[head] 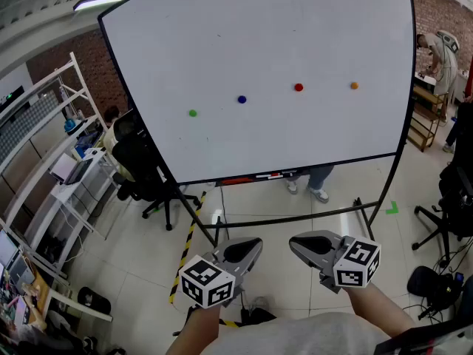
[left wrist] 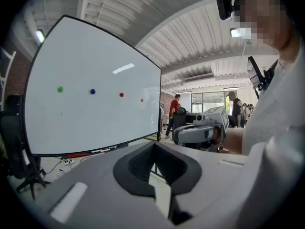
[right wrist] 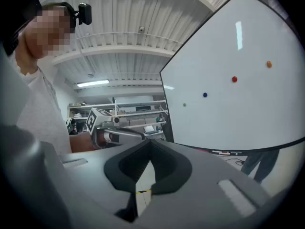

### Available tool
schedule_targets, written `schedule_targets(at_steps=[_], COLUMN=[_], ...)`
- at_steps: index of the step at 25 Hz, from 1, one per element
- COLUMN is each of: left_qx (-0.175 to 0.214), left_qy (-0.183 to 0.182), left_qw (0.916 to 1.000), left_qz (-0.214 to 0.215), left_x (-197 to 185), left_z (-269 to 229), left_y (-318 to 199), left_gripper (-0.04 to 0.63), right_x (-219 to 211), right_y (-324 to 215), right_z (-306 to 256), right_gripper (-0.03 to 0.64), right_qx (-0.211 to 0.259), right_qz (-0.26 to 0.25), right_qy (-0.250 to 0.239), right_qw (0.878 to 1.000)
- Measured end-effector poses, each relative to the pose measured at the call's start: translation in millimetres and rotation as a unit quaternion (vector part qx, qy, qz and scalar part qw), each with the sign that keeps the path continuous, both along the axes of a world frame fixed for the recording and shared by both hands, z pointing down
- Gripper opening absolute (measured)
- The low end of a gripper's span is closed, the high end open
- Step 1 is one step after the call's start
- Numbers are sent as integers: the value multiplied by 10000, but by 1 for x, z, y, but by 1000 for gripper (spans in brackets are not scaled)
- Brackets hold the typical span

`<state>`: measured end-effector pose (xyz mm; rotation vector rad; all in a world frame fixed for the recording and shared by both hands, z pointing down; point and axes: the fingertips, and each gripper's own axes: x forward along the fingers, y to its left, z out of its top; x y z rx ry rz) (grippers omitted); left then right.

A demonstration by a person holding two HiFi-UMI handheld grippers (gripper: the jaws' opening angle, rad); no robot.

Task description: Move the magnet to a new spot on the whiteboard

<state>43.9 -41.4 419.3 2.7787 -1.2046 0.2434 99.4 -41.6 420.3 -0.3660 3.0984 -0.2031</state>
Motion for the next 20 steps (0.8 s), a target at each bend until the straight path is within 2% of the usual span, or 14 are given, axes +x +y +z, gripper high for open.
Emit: schedule_targets(at_steps=[5, 11, 16, 20], left_qx=[46, 156, 162, 88], left_qy=[-4, 97, 101, 169], left_qw=[9999, 9992, 9982, 9964], left_qz=[160, 355, 566, 822], left_x=[-35, -98, -147, -167], left_z=[-8, -30, -31, -20], left_y=[-58, -145, -212, -257], left_gripper=[-20, -20, -20, -20], right_x=[-47, -106, -152, -172], right_y=[-56, -141, -211, -252], right_z=[-3, -19, -25, -18], right_gripper=[5, 5, 5, 5], right_qx=[-61, -70, 91, 305], right_qz=[29, 255, 557, 842], right_qy=[107, 96, 145, 332], right_qw=[9999, 9996, 9983, 9954])
